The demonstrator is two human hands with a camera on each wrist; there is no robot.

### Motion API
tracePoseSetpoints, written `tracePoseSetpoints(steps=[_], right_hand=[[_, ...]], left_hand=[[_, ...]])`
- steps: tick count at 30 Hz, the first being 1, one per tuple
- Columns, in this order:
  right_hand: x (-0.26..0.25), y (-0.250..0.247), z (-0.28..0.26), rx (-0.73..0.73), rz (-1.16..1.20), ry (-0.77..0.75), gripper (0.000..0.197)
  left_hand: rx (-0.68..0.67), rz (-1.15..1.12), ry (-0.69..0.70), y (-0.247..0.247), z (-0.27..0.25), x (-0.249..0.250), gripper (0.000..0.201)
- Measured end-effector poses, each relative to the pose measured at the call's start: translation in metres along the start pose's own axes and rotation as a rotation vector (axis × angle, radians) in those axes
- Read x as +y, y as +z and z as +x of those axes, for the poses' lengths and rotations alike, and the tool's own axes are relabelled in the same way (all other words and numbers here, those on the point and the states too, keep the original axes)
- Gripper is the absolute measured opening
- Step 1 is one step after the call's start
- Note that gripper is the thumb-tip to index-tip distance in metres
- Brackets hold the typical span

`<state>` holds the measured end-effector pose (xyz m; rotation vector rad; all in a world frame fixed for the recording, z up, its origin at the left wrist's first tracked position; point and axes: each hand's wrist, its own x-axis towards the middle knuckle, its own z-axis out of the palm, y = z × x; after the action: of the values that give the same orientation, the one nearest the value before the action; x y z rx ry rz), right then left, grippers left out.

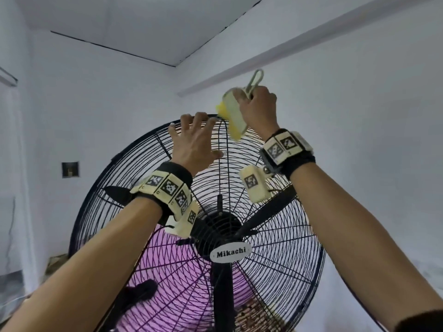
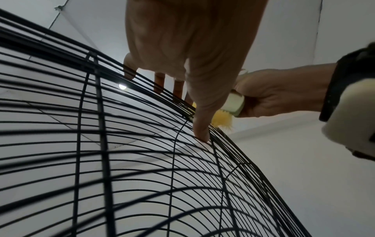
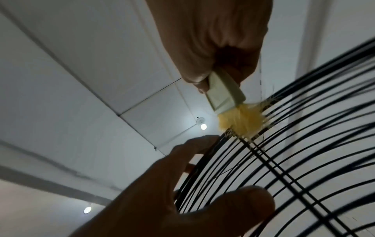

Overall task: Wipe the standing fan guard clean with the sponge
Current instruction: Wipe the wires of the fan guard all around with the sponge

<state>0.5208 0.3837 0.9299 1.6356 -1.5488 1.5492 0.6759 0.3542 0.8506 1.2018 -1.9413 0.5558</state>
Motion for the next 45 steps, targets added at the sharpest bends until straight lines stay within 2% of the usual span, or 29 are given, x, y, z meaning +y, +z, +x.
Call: tracePoseSetpoints(steps=[2, 4, 6, 9, 12, 15, 17, 19, 23, 26, 32, 35, 38, 41, 45], right_hand=[[0.008, -0.009, 0.005, -0.004, -0.062, 0.046, 0.046], [0.014, -0.018, 0.012, 0.004, -0.246, 0.062, 0.041], [0.012, -0.025, 0.019, 0.015, -0.428, 0.013, 0.038], [-0.001, -0.016, 0.022, -0.02, -0.538, -0.103, 0.032], [-0.022, 0.009, 0.016, -0.08, -0.467, -0.154, 0.03], [-0.037, 0.014, 0.019, -0.075, -0.145, -0.098, 0.037], [-0.032, 0.008, 0.022, -0.079, -0.062, -0.052, 0.039], [-0.012, -0.002, 0.023, -0.046, -0.142, -0.013, 0.039], [0.04, -0.019, 0.015, 0.003, -0.455, 0.062, 0.037], [0.055, -0.021, 0.008, 0.003, -0.495, 0.063, 0.037], [0.018, -0.006, 0.011, -0.035, -0.062, 0.001, 0.044], [-0.001, -0.008, 0.022, -0.035, 0.126, 0.078, 0.045], [-0.009, -0.005, 0.023, 0.029, 0.297, 0.121, 0.033], [-0.012, 0.002, 0.018, -0.038, 0.208, 0.083, 0.025], [-0.025, -0.016, 0.024, -0.121, 0.04, 0.085, 0.027]], left_hand=[[-0.012, -0.018, 0.006, -0.001, 0.0, 0.001, 0.09], [-0.022, -0.028, 0.017, -0.003, -0.002, 0.003, 0.09], [-0.024, -0.022, 0.022, -0.004, -0.002, 0.003, 0.09], [-0.026, -0.008, 0.015, -0.006, -0.003, 0.003, 0.089], [-0.02, 0.0, 0.011, -0.005, -0.003, 0.002, 0.089], [-0.003, -0.001, 0.011, -0.002, -0.002, 0.001, 0.091], [0.001, -0.002, 0.015, 0.0, -0.001, -0.001, 0.092], [0.006, -0.011, 0.017, 0.001, -0.001, 0.0, 0.092], [0.006, -0.009, 0.019, 0.001, -0.002, 0.002, 0.091], [0.004, -0.008, 0.018, 0.002, -0.001, 0.001, 0.091], [0.019, 0.003, 0.014, 0.003, -0.001, 0.001, 0.09], [0.006, 0.003, 0.007, -0.001, -0.001, 0.002, 0.09], [-0.001, 0.001, 0.005, -0.004, -0.001, 0.003, 0.09], [0.008, 0.0, 0.009, -0.003, -0.003, 0.002, 0.091], [0.02, 0.004, -0.001, -0.002, -0.003, -0.001, 0.089]])
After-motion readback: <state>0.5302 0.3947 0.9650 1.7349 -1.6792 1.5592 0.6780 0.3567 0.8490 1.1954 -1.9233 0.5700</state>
